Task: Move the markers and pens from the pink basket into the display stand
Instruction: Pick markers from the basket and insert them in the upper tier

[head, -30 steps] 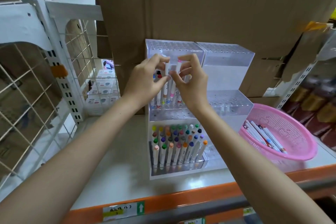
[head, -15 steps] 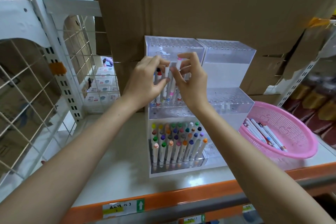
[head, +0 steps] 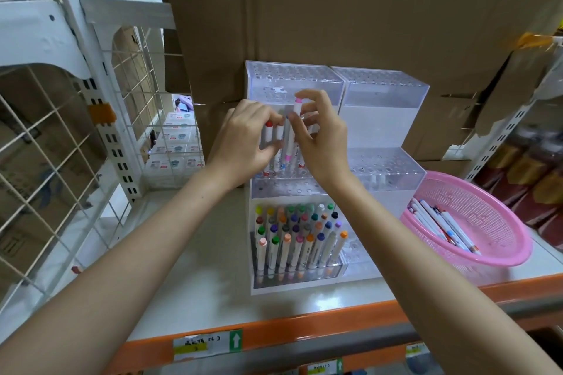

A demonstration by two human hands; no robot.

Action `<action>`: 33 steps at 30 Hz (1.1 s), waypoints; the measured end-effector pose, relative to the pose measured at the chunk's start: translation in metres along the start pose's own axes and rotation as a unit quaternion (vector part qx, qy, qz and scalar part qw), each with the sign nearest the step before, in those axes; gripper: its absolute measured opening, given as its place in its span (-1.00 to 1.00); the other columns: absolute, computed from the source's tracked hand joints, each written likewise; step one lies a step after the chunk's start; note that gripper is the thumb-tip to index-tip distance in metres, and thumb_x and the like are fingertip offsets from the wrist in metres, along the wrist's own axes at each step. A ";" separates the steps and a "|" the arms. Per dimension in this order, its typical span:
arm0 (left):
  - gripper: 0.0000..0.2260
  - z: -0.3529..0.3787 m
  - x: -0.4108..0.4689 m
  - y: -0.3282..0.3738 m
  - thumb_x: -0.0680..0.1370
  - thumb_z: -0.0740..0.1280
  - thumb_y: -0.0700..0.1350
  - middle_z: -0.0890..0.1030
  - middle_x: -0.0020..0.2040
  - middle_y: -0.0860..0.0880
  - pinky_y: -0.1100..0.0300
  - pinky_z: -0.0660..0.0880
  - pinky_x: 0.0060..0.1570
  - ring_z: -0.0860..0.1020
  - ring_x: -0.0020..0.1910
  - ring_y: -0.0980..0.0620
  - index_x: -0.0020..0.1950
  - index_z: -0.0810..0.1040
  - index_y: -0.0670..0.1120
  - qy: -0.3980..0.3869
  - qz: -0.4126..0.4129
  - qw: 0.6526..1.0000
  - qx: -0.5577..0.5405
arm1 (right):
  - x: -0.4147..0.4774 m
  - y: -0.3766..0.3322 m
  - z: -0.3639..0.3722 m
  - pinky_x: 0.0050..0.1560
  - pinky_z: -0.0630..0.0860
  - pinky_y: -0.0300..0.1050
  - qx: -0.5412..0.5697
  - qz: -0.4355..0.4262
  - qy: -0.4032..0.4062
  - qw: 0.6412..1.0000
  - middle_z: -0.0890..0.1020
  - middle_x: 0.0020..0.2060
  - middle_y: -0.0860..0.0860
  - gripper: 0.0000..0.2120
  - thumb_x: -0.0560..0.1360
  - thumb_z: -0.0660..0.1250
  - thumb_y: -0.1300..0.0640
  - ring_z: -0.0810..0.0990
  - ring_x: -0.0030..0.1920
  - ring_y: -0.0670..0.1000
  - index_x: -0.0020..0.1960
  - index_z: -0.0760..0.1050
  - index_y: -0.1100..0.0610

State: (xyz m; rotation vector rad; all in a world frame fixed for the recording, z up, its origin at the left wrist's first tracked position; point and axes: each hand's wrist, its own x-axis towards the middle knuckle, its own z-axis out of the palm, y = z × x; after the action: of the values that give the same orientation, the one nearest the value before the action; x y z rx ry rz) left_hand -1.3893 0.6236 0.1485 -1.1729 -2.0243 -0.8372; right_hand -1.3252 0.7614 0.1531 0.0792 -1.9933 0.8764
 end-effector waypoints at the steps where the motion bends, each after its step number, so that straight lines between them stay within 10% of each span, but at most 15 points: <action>1: -0.76 -0.001 0.000 0.000 0.37 0.52 -0.16 0.59 -0.07 -0.06 0.16 0.29 -0.03 0.47 0.02 -0.03 -0.04 0.56 -0.15 -0.001 0.002 1.000 0.003 | 0.000 0.000 0.000 -0.26 0.39 -0.46 0.000 0.000 0.000 1.000 0.48 -0.24 -0.23 -0.78 0.54 0.35 0.20 0.53 -0.26 -0.23 0.17 0.45 0.19; 33: -0.60 -0.002 -0.014 -0.005 0.46 0.35 -0.24 0.49 0.21 -0.17 0.02 0.40 0.24 0.43 0.24 -0.12 0.31 0.46 -0.19 -0.055 0.060 0.995 0.061 | -0.016 0.011 -0.003 -0.32 0.45 -0.36 -0.044 -0.026 -0.083 0.995 0.49 -0.18 -0.04 -0.78 0.46 0.41 0.30 0.54 -0.27 -0.02 0.07 0.46 0.20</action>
State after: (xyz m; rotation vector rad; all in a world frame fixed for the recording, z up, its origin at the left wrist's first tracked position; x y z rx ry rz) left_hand -1.3880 0.6125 0.1375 -1.2813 -2.0379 -0.5936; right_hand -1.3178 0.7673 0.1358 0.1584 -2.1728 0.7690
